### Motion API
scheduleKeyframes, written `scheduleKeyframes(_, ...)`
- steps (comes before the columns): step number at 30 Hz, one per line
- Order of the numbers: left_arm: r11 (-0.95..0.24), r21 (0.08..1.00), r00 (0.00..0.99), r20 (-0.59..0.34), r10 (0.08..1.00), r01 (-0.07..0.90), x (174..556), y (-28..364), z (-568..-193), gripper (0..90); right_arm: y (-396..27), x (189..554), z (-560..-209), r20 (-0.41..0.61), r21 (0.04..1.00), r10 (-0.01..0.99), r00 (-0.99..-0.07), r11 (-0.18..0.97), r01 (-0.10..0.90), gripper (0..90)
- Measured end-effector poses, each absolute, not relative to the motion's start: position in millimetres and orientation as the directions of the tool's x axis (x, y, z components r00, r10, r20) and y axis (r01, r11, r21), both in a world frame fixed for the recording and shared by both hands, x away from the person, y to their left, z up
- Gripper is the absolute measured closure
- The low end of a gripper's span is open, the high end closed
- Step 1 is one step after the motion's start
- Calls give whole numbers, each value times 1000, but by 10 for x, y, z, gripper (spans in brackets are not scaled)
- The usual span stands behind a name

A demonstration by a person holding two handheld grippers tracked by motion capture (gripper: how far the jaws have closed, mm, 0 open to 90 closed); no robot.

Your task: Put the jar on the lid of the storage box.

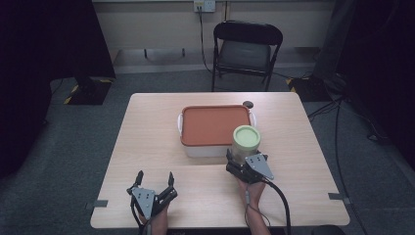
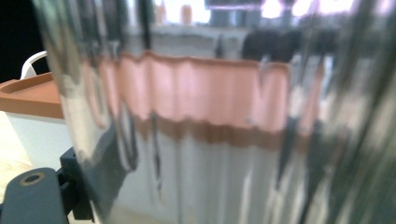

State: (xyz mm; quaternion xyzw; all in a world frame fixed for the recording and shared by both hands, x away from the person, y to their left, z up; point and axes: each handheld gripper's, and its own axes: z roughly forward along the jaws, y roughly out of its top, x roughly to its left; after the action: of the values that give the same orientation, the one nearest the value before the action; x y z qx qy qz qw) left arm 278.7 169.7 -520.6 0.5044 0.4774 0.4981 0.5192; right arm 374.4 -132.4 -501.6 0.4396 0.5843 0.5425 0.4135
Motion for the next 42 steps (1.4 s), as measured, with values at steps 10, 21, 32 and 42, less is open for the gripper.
scheduleKeyframes(10,-5,999,49,7,999,-35,2788,1698,-5206,36,-1325,3744,-5013,-8,998,962,-273,27,64,113)
scheduleKeyframes(21,-5,999,49,7,999,-35,2788,1698,-5206,37,-1334,3738,-5000,-10,997,958,-285,32,72,114)
scheduleKeyframes(32,-5,999,49,7,999,-35,2788,1698,-5206,37,-1344,3724,-4979,-9,998,958,-287,27,61,115)
scheduleKeyframes(42,-5,999,49,7,999,-36,2787,1698,-5206,36,-1364,3720,-4961,-2,997,955,-296,26,77,116)
